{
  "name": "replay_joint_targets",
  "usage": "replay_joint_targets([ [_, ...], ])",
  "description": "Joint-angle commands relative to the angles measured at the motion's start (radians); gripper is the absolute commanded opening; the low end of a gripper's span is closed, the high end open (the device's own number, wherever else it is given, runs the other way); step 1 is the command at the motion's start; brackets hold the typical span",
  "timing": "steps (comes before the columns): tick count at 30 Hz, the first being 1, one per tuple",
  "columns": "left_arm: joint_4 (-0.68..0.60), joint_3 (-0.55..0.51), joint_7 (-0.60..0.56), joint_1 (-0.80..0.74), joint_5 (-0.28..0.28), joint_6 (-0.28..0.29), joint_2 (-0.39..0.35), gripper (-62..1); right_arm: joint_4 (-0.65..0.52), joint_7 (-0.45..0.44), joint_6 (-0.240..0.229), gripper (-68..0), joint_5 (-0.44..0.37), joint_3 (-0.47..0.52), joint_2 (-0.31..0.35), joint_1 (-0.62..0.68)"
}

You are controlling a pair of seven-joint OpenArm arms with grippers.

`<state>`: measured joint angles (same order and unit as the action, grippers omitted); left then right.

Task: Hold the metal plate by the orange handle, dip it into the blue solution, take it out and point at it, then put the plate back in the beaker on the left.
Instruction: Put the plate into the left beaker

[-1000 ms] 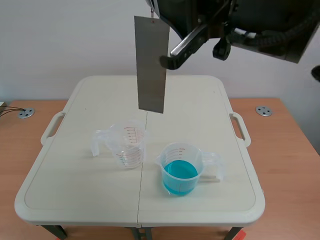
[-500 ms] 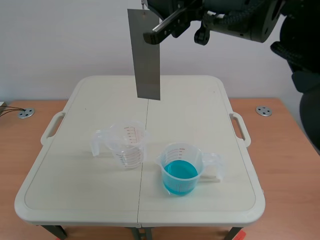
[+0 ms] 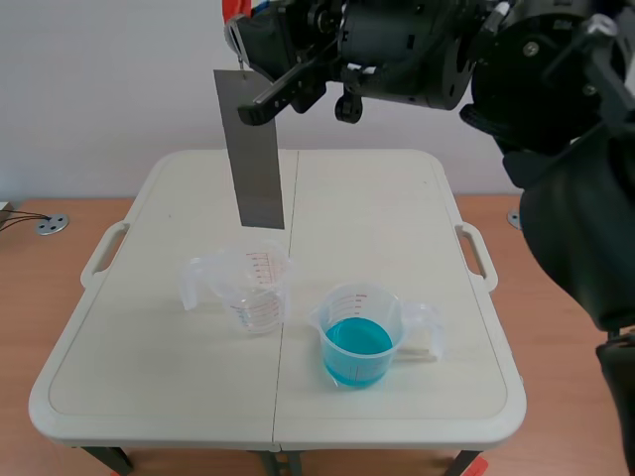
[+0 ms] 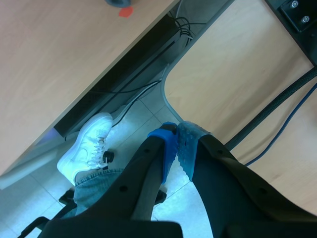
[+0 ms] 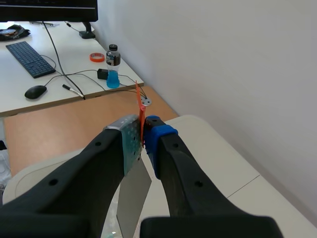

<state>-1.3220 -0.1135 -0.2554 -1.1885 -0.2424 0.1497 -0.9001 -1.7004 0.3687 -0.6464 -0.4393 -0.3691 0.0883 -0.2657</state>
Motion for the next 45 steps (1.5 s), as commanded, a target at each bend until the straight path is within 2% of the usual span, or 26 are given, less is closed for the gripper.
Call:
replay_joint_targets([
  [1, -0.012, 0.003, -0.006, -0.008, 0.001, 0.002, 0.005, -58.2, 0.014, -0.011, 0.003, -66.0, -0.018, 0.001, -0.024, -0.031],
  [18, -0.006, 0.003, -0.007, -0.008, 0.000, 0.002, 0.005, -58.2, 0.173, -0.003, -0.001, -66.0, -0.014, -0.027, -0.112, -0.053],
  [27, -0.006, 0.003, -0.006, -0.008, 0.000, 0.002, 0.005, -58.2, 0.224, -0.004, -0.001, -66.0, -0.014, -0.064, -0.117, -0.052],
  [45, -0.006, 0.003, -0.006, -0.005, 0.000, 0.002, 0.005, -58.2, 0.343, -0.004, -0.001, -66.0, -0.010, -0.064, -0.136, -0.050],
])
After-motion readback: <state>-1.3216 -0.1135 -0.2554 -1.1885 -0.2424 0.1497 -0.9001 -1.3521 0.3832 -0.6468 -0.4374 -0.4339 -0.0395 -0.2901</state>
